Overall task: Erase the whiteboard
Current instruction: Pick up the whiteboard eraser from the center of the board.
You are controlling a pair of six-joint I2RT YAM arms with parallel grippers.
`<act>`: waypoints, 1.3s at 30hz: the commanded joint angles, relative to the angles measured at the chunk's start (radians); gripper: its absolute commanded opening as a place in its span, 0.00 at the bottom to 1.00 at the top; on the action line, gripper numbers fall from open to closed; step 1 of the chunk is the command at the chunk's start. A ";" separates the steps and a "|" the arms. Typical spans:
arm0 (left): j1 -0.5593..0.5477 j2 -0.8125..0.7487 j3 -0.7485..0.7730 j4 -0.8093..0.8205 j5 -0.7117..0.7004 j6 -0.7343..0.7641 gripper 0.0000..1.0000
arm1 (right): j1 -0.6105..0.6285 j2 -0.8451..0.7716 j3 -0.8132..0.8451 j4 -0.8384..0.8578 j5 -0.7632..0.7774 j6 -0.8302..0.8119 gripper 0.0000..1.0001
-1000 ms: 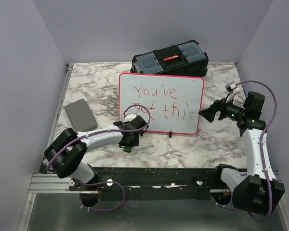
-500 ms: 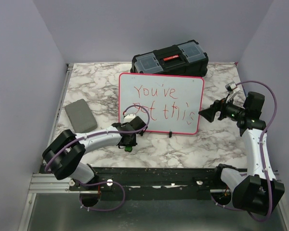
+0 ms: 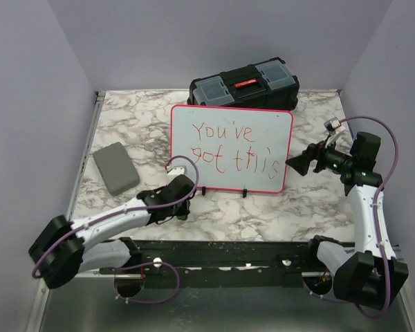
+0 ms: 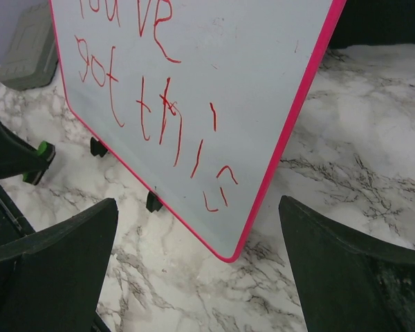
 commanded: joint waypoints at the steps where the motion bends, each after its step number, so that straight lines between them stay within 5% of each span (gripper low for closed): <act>1: -0.011 -0.324 -0.092 0.190 0.074 0.096 0.00 | -0.008 -0.020 -0.004 -0.013 -0.017 -0.028 1.00; 6: 0.001 -0.644 -0.201 0.372 0.108 0.183 0.00 | -0.011 0.000 0.021 -0.007 -0.032 -0.041 1.00; 10: 0.014 -0.755 -0.189 0.397 0.145 0.297 0.00 | -0.013 0.077 0.093 -0.020 -0.091 -0.012 1.00; 17: 0.066 -0.760 -0.137 0.422 0.248 0.342 0.00 | -0.013 0.106 0.150 0.017 -0.110 -0.024 1.00; 24: 0.095 -0.816 -0.178 0.452 0.252 0.321 0.00 | -0.018 0.091 -0.021 0.325 -0.126 0.044 0.99; 29: 0.095 -0.894 -0.223 0.486 0.241 0.308 0.00 | -0.088 0.251 0.052 0.306 -0.318 0.109 0.94; 39: 0.098 -0.963 -0.263 0.458 0.195 0.300 0.00 | -0.106 0.396 0.089 0.300 -0.295 0.077 0.94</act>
